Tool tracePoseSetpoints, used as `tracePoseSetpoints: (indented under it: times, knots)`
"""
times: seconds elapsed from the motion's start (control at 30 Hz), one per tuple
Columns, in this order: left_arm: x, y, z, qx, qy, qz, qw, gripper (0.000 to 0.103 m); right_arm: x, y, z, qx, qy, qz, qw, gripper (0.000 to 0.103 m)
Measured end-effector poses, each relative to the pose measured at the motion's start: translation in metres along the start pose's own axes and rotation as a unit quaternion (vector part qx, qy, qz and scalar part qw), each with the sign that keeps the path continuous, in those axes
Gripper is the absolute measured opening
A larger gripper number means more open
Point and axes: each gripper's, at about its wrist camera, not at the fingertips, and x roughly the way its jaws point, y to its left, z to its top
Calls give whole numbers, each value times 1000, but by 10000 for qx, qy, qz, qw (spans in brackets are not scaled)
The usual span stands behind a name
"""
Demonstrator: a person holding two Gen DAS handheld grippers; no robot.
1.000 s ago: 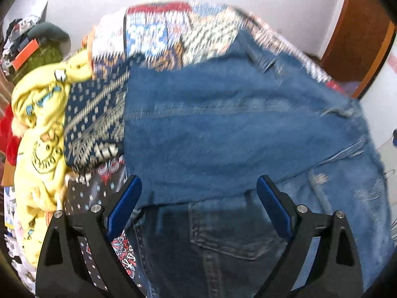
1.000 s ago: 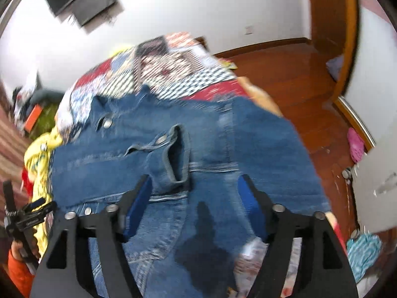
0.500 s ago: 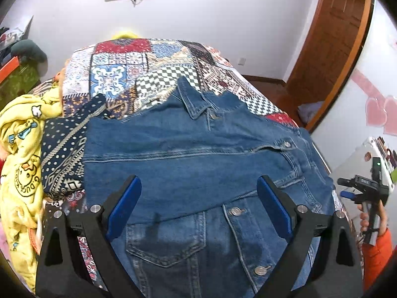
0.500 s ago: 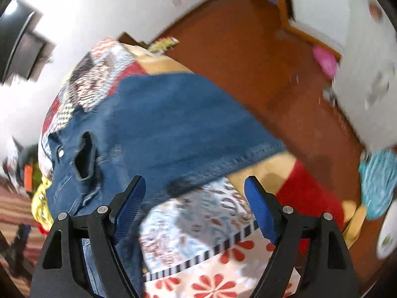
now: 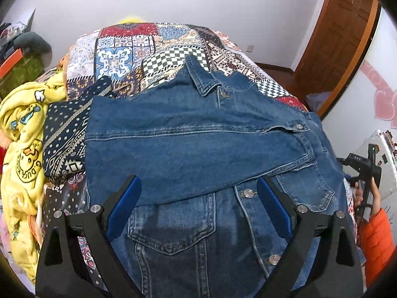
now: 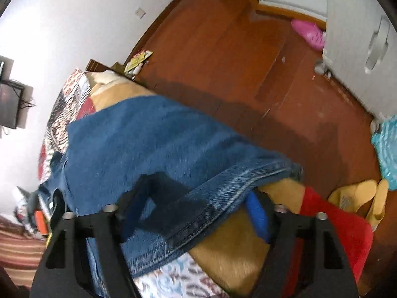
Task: Fold large clothes
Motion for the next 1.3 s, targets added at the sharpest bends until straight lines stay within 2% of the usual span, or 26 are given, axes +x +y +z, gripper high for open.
tracePoseSetpoints:
  times: [0.03, 0.1, 0.2, 0.4, 0.53, 0.63, 0.67, 0.77, 0.87, 1.1, 1.27, 1.3]
  knots:
    - [0, 1, -1, 1, 3, 15, 10000, 95, -2, 5, 1, -93, -109, -131, 9998, 47]
    - [0, 2, -3, 9, -5, 35, 10000, 95, -7, 9, 3, -213, -246, -348, 9989, 23]
    - [-4, 1, -4, 67, -45, 66, 9999, 95, -19, 16, 6, -351, -447, -330, 9978, 14]
    - [-18, 1, -7, 191, -229, 92, 9995, 95, -82, 59, 12, -739, -1253, 301, 9889, 11]
    - [-25, 3, -11, 200, -310, 60, 9993, 95, -125, 127, 1, -1550, -1620, 785, 9714, 10]
    - [-30, 6, -14, 183, -338, 21, 9993, 95, -140, 167, -18, -2130, -1663, 1125, 9562, 10]
    - [-31, 7, -15, 179, -342, 15, 9993, 95, -142, 185, -28, -2411, -1610, 1223, 9492, 10]
    - [-34, 11, -17, 188, -352, 18, 9992, 95, -135, 215, -55, -2909, -1322, 1331, 9382, 10]
    - [-39, 13, -20, 201, -367, 25, 9991, 95, -112, 231, -81, -3203, -902, 1429, 9321, 10]
    - [-47, 10, -26, 342, -385, 40, 9987, 95, -38, 234, -123, -3475, 191, 1106, 9309, 10]
    - [-42, -6, -23, 521, -298, -29, 9982, 95, -18, 230, -148, -3737, 673, 804, 9216, 10]
    - [-42, -11, -21, 573, -303, -63, 9979, 95, -16, 227, -149, -3762, 714, 731, 9209, 13]
